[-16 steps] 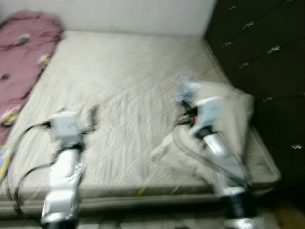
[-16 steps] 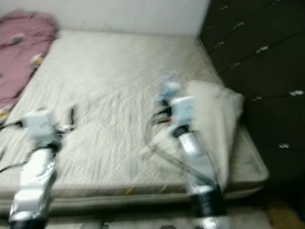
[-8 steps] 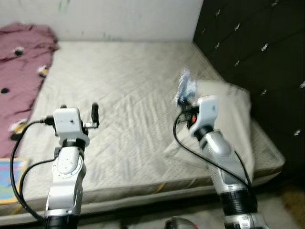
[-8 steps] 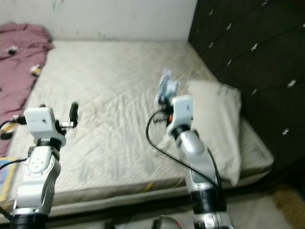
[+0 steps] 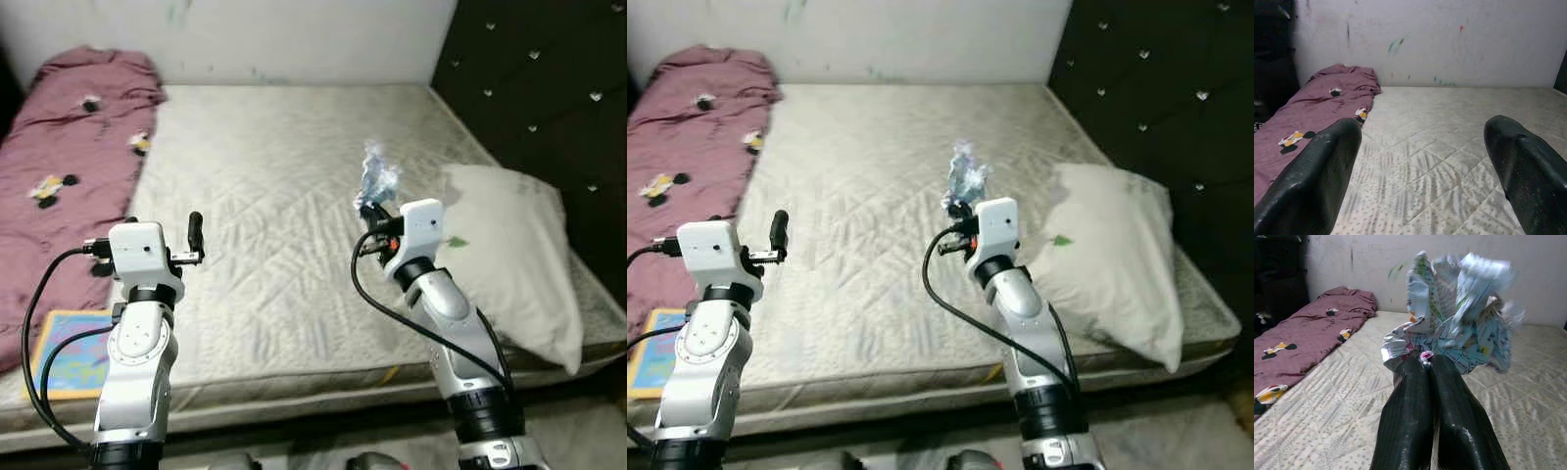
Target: Clean up the room
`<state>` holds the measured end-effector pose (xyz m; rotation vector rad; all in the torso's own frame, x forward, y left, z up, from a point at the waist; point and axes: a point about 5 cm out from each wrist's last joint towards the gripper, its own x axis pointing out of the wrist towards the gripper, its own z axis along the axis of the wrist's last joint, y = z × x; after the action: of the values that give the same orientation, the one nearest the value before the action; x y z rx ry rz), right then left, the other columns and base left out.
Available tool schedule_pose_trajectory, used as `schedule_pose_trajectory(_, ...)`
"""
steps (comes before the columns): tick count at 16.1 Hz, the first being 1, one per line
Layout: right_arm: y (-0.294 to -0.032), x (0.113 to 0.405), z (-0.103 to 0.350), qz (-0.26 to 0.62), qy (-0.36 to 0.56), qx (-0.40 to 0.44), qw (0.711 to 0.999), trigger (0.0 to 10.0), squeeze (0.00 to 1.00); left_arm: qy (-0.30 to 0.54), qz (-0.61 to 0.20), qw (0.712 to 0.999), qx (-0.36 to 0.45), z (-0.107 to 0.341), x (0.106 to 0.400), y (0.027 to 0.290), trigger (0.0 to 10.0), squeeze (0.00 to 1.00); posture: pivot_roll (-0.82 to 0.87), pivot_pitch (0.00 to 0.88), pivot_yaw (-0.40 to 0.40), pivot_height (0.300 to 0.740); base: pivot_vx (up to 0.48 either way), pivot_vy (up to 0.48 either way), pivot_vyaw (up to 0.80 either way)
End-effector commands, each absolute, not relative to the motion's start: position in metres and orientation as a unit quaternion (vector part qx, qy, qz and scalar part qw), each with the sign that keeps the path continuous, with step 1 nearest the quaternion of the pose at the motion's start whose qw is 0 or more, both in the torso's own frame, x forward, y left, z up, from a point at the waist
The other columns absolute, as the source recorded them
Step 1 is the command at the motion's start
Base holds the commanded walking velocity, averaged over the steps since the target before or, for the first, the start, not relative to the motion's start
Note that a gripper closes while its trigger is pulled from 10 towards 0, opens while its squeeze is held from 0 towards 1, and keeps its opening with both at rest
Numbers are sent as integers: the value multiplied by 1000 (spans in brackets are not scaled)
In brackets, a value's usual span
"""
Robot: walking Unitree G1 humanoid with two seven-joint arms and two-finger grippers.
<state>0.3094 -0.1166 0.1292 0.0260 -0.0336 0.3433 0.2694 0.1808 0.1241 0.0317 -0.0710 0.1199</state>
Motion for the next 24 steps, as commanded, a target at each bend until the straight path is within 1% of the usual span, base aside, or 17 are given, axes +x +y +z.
schedule_pose_trajectory(1, -128, 310, 131, 156, -19, 7, 988, 10000, 0, -37, 44, 998, 11, 126, 271, 172, 10000, 0, -29, 0, -17, 740, 0, 480, 0)
schedule_pose_trajectory(17, -126, 311, 132, 160, -25, 7, 987, 10000, 0, -38, 40, 998, 8, 126, 271, 170, 10000, 0, -32, 0, -19, 740, 0, 480, 0)
schedule_pose_trajectory(20, -124, 312, 133, 166, -31, -9, 986, 10000, 0, -39, 39, 998, 9, 127, 272, 170, 10000, 0, -30, 0, -21, 740, 0, 480, 0)
schedule_pose_trajectory(22, -124, 312, 134, 167, -33, -14, 985, 10000, 0, -53, 32, 998, 12, 129, 272, 169, 10000, 0, -29, 0, -23, 740, 0, 478, 684)
schedule_pose_trajectory(24, -124, 312, 134, 168, -34, -15, 985, 10000, 0, -53, 33, 998, 18, 130, 271, 169, 10000, 0, -28, 0, -24, 740, 0, 0, 800)
